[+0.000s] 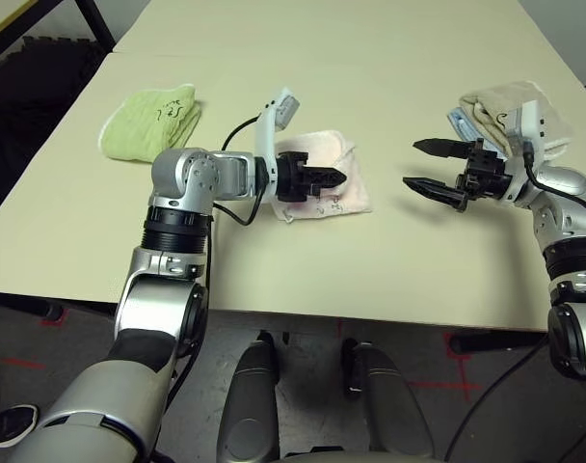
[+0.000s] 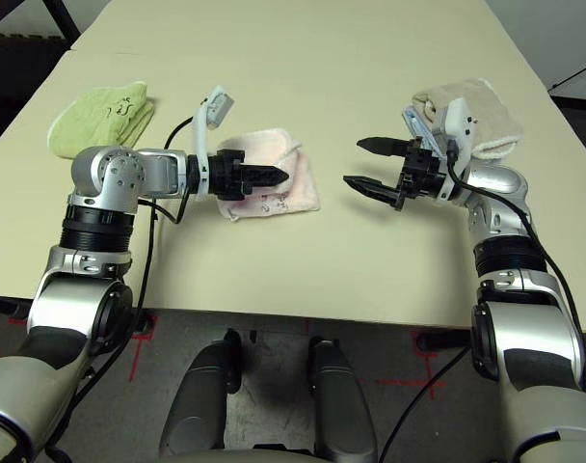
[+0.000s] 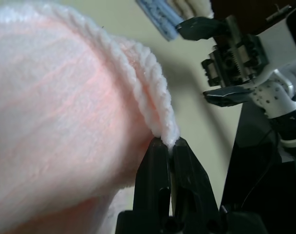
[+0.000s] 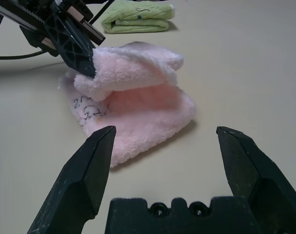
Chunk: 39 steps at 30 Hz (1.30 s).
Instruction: Fold the towel and set it aside.
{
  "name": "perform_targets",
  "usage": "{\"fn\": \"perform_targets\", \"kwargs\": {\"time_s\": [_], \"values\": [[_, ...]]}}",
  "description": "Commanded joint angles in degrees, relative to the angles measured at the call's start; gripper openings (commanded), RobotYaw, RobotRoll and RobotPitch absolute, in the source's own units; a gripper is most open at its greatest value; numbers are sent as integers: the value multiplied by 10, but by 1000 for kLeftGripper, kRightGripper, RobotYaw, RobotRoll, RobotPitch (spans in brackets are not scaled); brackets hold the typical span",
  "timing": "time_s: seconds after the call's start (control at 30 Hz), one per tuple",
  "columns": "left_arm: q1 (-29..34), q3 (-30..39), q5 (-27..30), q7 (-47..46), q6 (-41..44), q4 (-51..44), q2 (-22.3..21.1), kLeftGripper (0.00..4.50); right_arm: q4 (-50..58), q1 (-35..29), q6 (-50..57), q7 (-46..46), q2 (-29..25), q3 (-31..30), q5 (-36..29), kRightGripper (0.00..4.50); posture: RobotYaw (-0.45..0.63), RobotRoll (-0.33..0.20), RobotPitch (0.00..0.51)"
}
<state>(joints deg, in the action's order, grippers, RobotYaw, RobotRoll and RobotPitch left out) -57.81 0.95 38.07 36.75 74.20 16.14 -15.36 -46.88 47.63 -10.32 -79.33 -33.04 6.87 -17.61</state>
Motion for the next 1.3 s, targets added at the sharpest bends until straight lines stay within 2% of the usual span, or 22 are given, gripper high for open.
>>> {"fn": "perform_targets", "kwargs": {"time_s": [0.03,0.2,0.3,0.43,0.63,0.8,0.97,1.0,1.1,1.2,1.3], "values": [[3,-12,5,6,12,-17,11,35,-2,-2,-4,-2,-4,1,2,4500,41,0,188],[8,-30,-10,4,-1,-12,20,35,0,-2,-3,-3,-4,1,2,4500,39,0,188],[14,-46,-29,2,-26,0,20,743,3,-2,-2,-2,-4,1,1,4500,33,0,188],[18,-65,-45,13,-47,0,13,2238,3,-1,-2,-3,-3,1,0,4500,33,0,189],[31,-143,-69,138,-134,-52,-65,4486,-6,10,-1,-6,-3,1,0,4500,37,0,191],[55,-149,-70,271,-243,-97,-135,4486,-12,21,4,-10,4,6,-8,4500,43,0,185],[76,-136,-92,309,-306,-104,-177,4486,-12,27,3,-8,19,1,-7,4500,49,0,180],[80,-135,-100,307,-320,-101,-180,4486,-13,28,2,-8,22,2,-7,4500,50,0,178],[107,-117,-136,310,-433,-72,-179,4486,-18,35,0,-7,37,2,-9,4500,50,0,176],[118,-108,-143,335,-493,-45,-176,4486,-25,40,-2,-7,45,4,-9,4500,43,0,173],[115,-92,-154,364,-574,23,-172,4486,-26,49,-1,-14,58,10,-20,4500,36,0,173]]}}
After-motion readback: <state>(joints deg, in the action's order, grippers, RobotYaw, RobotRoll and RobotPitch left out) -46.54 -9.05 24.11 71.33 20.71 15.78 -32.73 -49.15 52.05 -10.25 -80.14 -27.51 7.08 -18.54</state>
